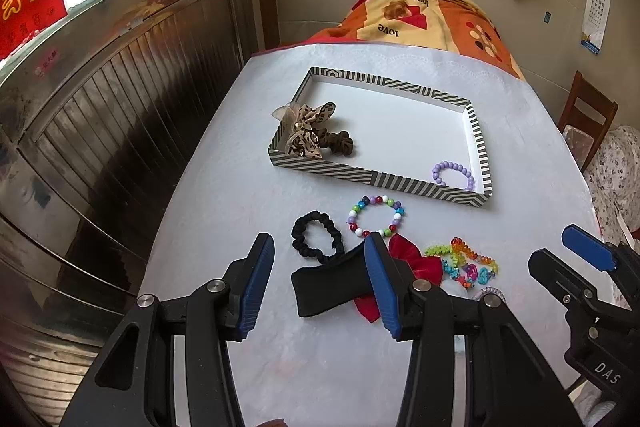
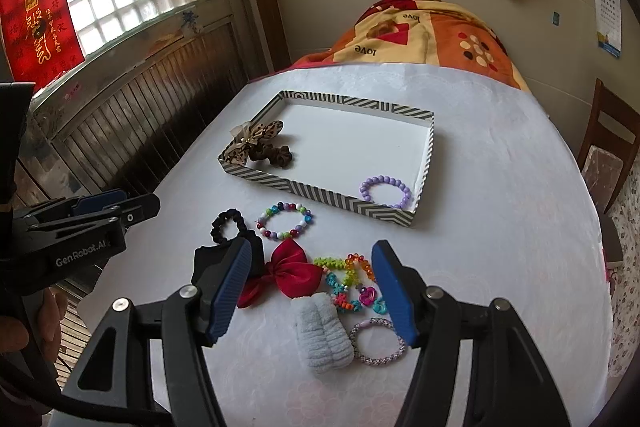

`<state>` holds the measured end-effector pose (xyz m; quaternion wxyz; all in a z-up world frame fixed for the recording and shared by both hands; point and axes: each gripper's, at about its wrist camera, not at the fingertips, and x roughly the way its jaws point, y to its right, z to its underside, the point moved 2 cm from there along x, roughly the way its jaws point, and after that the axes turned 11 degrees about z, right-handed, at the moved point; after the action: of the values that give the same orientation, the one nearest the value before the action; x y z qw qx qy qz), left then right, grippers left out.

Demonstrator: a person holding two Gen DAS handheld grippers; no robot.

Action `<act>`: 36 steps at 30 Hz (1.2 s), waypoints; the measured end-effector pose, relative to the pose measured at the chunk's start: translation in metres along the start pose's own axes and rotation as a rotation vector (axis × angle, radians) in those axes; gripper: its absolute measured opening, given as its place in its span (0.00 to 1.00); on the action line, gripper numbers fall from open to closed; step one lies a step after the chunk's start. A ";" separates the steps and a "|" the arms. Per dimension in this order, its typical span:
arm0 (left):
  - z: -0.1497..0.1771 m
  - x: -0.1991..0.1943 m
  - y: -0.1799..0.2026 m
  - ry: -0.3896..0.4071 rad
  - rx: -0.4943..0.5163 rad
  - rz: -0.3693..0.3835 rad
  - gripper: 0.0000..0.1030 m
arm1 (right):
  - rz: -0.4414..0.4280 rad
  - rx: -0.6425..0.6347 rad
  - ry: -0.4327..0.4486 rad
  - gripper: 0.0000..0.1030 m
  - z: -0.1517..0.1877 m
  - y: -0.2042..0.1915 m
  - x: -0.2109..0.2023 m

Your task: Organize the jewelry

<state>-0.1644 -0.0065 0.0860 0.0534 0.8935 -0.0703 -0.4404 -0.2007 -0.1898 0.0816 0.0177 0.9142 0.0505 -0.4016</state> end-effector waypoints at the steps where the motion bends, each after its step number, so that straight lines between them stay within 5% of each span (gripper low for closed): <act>1: 0.000 0.000 0.000 0.000 0.000 0.000 0.36 | 0.000 0.001 0.000 0.64 0.000 0.000 0.000; 36: -0.002 0.015 -0.010 -0.041 -0.013 -0.004 0.36 | -0.011 -0.013 -0.034 0.66 0.000 -0.005 0.017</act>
<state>-0.1527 0.0006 0.0742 0.0567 0.8840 -0.0666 -0.4591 -0.1898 -0.1831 0.0686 0.0221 0.9068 0.0577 -0.4170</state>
